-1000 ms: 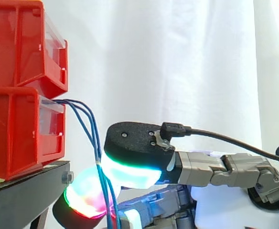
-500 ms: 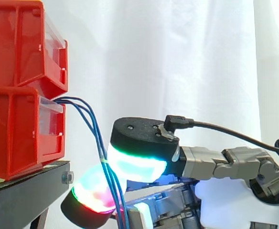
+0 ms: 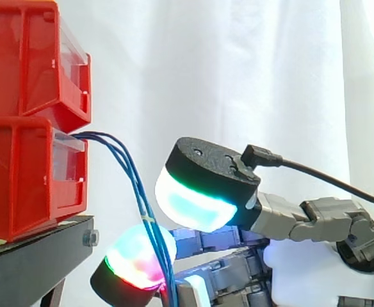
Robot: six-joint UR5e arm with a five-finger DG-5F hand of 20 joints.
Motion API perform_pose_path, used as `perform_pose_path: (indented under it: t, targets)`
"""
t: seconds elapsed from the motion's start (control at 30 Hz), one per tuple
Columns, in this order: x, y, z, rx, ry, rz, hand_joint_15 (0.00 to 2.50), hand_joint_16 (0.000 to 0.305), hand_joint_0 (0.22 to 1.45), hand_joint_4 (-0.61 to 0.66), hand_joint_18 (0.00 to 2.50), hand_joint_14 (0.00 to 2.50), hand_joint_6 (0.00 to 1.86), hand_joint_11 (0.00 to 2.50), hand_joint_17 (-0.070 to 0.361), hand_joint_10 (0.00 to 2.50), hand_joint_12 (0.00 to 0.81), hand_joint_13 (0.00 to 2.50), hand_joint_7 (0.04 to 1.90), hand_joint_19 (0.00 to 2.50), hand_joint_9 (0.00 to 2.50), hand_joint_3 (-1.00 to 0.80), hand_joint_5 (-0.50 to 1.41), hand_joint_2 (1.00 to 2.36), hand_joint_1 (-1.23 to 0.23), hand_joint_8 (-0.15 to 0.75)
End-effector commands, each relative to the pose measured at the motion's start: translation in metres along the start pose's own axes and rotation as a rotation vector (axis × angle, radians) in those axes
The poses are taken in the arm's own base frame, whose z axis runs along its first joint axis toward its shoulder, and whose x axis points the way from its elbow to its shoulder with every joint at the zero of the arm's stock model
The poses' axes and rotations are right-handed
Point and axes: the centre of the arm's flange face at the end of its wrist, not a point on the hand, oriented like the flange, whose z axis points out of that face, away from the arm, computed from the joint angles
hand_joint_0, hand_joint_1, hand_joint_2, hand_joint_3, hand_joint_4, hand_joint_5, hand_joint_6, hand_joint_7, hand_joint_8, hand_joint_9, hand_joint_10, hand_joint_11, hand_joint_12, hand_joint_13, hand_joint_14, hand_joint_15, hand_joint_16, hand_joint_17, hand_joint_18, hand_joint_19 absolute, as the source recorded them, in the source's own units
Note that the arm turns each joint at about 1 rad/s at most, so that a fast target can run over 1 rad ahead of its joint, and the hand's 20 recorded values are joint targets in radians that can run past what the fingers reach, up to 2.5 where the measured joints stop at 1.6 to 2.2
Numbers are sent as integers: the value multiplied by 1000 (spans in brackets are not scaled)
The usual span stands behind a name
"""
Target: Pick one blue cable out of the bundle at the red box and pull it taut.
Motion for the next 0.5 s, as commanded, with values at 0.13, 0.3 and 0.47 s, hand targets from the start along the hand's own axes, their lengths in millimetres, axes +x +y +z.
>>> perform_pose_path:
  t: [0.13, 0.3, 0.47]
  targets:
    - [0, 0, 1, -5, -4, -53, 312, 56, 516, 149, 479, 11, 851, 1210, 127, 14, 380, 555, 951, 345, 1054, -500, -158, 1000, -821, 339]
    - [4, 1, 2, -30, -3, -73, 307, 56, 518, 148, 478, 11, 839, 1203, 127, 13, 378, 550, 920, 346, 1041, -500, -162, 1000, -819, 332]
    - [8, -2, 6, -70, -3, -87, 309, 57, 518, 168, 475, 11, 784, 1211, 127, 13, 378, 549, 909, 346, 1031, -500, -153, 1000, -802, 329]
